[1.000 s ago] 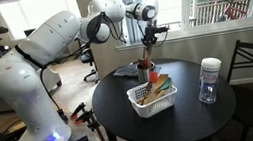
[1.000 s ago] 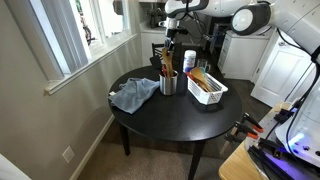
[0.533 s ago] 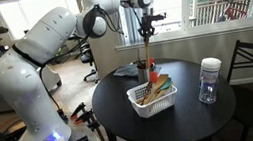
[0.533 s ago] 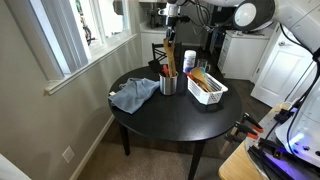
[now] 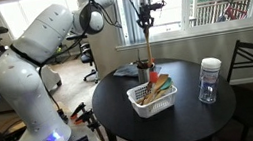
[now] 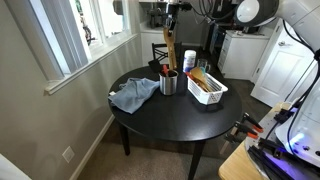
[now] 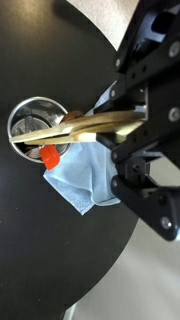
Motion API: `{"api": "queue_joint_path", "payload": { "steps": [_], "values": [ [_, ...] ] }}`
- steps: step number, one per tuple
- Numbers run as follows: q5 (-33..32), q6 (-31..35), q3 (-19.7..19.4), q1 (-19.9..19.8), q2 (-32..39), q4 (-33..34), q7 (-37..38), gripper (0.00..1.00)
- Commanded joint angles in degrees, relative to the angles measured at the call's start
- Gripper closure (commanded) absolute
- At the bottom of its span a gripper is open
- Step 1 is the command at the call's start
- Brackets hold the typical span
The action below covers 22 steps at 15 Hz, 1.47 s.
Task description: Remove the spoon from the tin can
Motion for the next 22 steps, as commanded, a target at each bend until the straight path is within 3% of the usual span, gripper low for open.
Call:
{"api": "queue_joint_path", "payload": {
  "steps": [1, 11, 17, 22],
  "values": [
    [-0.1, -2.7, -1.0, -0.1, -1.5, -0.1, 4.4, 0.91],
    [2.6, -15.8, -0.7, -2.5, -0.1, -0.4, 15.2, 0.9],
    [1.0, -22.1, -1.6, -2.9, 1.0, -0.3, 13.9, 0.9],
    [-4.0, -28.3, -3.6, -1.6, 2.6, -0.2, 8.3, 0.9]
  ]
}}
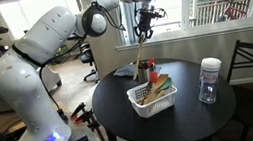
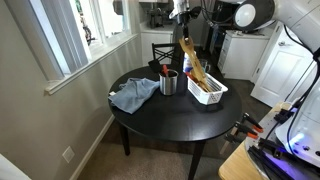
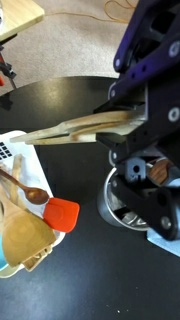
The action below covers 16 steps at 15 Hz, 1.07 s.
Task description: Remove the spoon from the tin can
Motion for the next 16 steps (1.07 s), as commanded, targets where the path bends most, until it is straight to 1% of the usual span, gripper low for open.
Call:
{"api": "queue_joint_path", "payload": {
  "steps": [1, 3, 5, 7, 11, 16],
  "values": [
    [-4.2, -3.5, -1.6, 0.7, 0.7, -0.9, -5.1, 0.91],
    [-7.3, -3.1, -2.4, 0.5, 2.5, -0.7, -10.6, 0.91],
    [-9.0, -2.3, -3.1, 0.0, 4.3, -0.6, -13.5, 0.91],
    [-9.7, -1.5, -3.7, -0.4, 6.1, -0.3, -14.9, 0.91],
    [-7.8, 1.3, -3.1, -1.7, 9.0, 0.7, -13.7, 0.91],
    [-4.7, 9.2, -1.9, -3.3, 10.9, 1.4, -10.4, 0.91]
  ]
}}
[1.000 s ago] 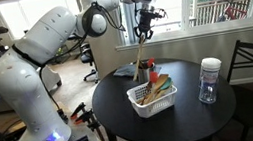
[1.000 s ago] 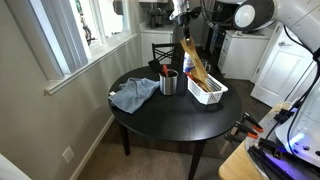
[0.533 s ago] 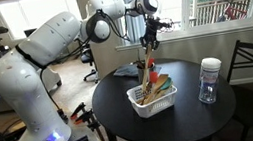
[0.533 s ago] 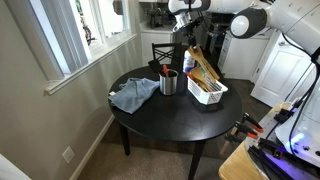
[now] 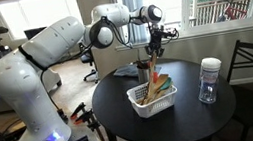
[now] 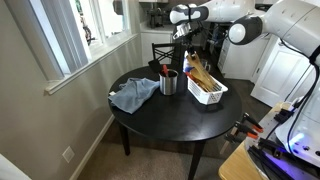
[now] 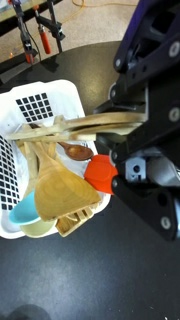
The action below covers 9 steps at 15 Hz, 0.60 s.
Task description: Remove the spoon from the tin can
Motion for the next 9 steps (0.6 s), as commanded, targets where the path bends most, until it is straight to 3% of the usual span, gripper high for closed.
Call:
{"api": "queue_joint_path", "payload": {
  "steps": [1, 9],
  "values": [
    [3.2, 4.1, 1.4, -1.7, 0.9, 1.0, 2.9, 0.91],
    [13.6, 4.6, 4.3, -5.7, 3.2, -0.1, 13.5, 0.91]
  ]
}}
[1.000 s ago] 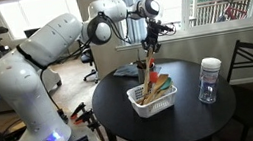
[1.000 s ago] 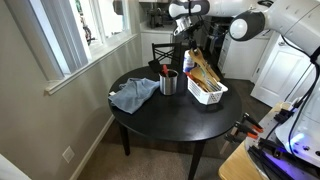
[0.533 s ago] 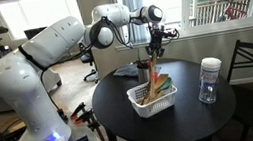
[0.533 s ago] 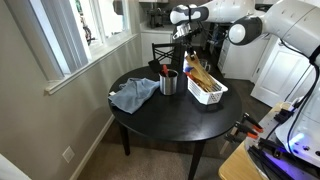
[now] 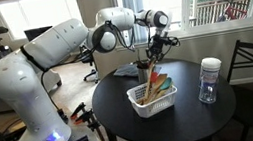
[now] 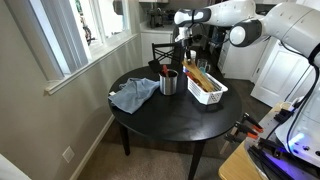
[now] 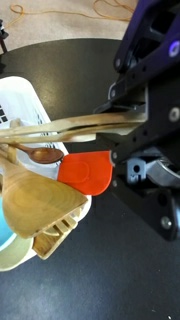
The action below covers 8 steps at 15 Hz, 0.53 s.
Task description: Remove the spoon from the tin can
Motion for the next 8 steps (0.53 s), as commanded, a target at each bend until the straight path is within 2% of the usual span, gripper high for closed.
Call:
{"api": "queue_joint_path", "payload": {
  "steps": [1, 8],
  "values": [
    [4.5, 0.5, 2.1, -2.1, 1.2, -0.3, 4.0, 0.91],
    [6.7, 3.9, 2.1, -3.6, 3.0, 0.7, 3.9, 0.9]
  ]
}}
